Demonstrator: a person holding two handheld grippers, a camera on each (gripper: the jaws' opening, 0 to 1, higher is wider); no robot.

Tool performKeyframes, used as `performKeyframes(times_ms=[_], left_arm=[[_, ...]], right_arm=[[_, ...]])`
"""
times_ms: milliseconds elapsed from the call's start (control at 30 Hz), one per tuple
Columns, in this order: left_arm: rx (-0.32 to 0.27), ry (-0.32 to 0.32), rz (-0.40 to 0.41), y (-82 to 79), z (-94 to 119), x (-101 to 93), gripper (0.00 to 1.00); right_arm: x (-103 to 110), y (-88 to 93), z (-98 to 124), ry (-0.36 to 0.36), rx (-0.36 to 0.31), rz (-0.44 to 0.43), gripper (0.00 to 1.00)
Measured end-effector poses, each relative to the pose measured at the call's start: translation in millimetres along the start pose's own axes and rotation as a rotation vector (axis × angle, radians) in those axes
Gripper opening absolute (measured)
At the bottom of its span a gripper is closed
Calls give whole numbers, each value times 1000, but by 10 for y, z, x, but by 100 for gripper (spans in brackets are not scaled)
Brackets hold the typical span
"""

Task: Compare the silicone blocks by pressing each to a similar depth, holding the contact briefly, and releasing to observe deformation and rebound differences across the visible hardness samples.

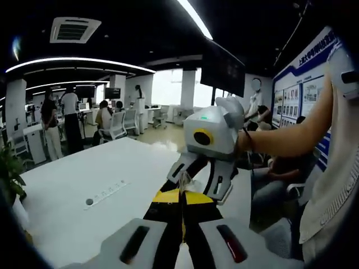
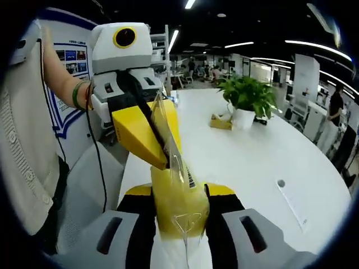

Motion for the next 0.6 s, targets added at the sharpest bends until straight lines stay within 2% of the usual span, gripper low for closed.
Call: performKeyframes(times_ms=[333, 400, 467, 600], left_arm=[[34, 15, -17, 80, 43, -99, 0], [34, 17, -19, 78, 53, -115, 0], [31, 17, -16, 70, 61, -130, 0], [31, 23, -21, 62, 78, -161, 0]], right_arm=[[103, 95, -9, 41, 100, 35, 23], [115, 94, 3, 54, 101, 46, 22], [137, 95, 11, 50, 94, -1, 20], [175, 94, 24, 59, 99, -12, 16]])
Point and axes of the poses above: the point that each gripper's makers call its tool centre point, and the gripper's own axes: z roughly backward along the fingers, x roughly to its left, y roughly out of its underside, the point moved 4 cm from there along z, roughly backward along the fingers, and after that the axes turned 12 degrees about -y, right-handed, at the moved point
